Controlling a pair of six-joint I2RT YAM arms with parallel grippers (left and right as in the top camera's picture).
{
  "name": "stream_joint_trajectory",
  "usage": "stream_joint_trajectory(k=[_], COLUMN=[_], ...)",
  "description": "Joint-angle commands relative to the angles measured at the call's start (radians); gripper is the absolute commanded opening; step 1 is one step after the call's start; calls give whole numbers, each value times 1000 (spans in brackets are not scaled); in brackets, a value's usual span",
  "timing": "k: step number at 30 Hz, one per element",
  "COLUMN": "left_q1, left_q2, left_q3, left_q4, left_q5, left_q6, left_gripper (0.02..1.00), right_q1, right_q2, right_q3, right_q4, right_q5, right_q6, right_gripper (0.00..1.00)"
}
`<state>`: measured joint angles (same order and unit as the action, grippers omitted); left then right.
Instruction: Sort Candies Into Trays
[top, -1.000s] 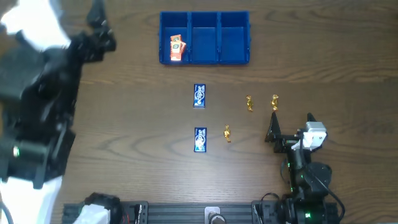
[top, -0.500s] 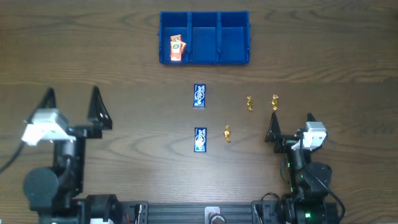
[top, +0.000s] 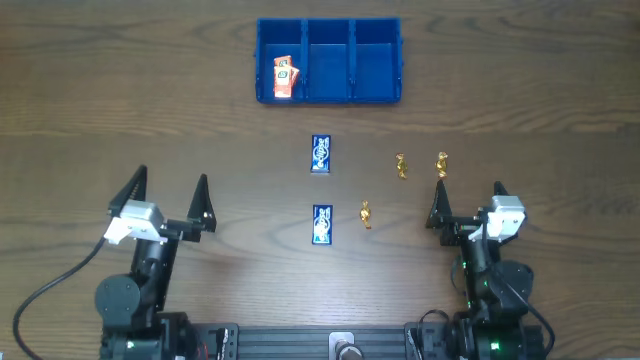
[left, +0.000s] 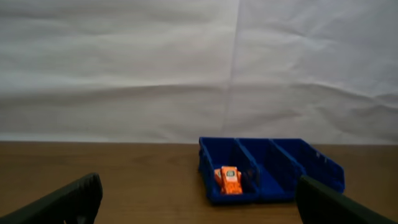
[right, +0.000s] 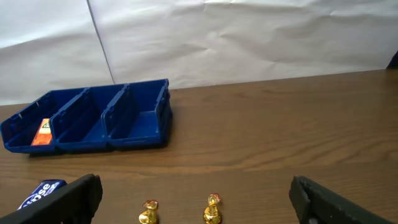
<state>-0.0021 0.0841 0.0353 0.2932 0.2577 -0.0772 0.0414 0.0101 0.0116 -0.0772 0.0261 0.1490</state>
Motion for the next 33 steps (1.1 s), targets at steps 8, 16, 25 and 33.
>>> stream_joint_trajectory(k=[8, 16, 25, 33], left_q1=[-29, -40, -64, -64], left_q2=[-72, -81, -81, -80], left_q3=[-31, -31, -31, -31], left_q4=[-190, -348, -345, -345], left_q5=[24, 16, 16, 16], left_q6=[51, 67, 67, 67], left_gripper=[998, 998, 998, 998], right_q1=[4, 4, 4, 4], right_q2=[-7, -7, -7, -7], right_q3=[-4, -4, -4, -4], right_q4=[-3, -3, -3, -3], right_q5=[5, 5, 5, 5], right_q6=[6, 6, 6, 6], right_gripper=[998, 998, 998, 998])
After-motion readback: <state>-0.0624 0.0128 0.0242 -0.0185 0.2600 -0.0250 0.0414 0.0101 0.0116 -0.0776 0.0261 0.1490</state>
